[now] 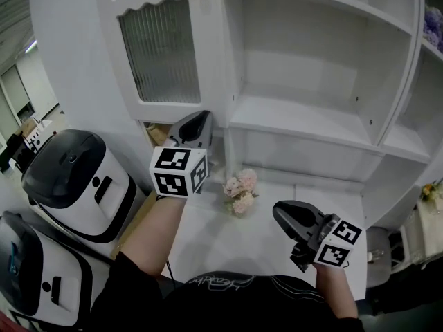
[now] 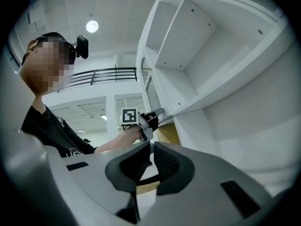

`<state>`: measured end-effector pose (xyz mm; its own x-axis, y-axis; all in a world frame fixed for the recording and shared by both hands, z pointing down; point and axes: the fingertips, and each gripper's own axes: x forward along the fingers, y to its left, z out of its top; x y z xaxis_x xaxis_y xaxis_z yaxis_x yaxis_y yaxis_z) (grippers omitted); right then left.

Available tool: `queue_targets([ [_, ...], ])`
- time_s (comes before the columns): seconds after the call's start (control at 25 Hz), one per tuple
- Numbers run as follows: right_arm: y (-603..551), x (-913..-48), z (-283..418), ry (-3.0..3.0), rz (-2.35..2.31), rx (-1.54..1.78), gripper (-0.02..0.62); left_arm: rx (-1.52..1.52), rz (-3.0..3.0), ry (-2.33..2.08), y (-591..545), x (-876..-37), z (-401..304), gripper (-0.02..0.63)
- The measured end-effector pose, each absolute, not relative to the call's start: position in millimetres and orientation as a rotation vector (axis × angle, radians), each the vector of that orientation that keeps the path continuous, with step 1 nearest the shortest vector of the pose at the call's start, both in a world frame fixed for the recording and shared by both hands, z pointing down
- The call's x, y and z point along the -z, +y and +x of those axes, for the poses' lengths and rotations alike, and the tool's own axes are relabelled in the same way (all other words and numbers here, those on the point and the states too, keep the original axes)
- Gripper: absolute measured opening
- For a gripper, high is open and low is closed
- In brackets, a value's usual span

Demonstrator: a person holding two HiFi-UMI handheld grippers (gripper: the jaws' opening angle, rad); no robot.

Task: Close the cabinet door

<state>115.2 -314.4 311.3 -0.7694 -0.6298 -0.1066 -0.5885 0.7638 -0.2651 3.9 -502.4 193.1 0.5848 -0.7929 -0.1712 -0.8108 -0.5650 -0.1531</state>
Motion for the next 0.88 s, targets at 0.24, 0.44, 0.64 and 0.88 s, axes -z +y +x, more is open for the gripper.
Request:
queue_targets([
  [0.24,-307,-313,108,2.782,-0.949,0.326,0.054,-0.120,-2.610,1.344,-503,-193,4,0.032],
  [0.44,-292,-309,107,2.779,-0.954,0.298,0.054,-0.115,-2.657,1.322,-488,-195,3,0.032],
  [0.64,-278,-312,107,2.771,-0.976,0.288,0.054,-0.148,-2.787,1.193,-444,-210,11,0.032],
  [0.88,-260,-329,97,2.783,-0.973,0.337,0.054,-0.177,-3.015,0.918,-366,-248,29,0.032],
])
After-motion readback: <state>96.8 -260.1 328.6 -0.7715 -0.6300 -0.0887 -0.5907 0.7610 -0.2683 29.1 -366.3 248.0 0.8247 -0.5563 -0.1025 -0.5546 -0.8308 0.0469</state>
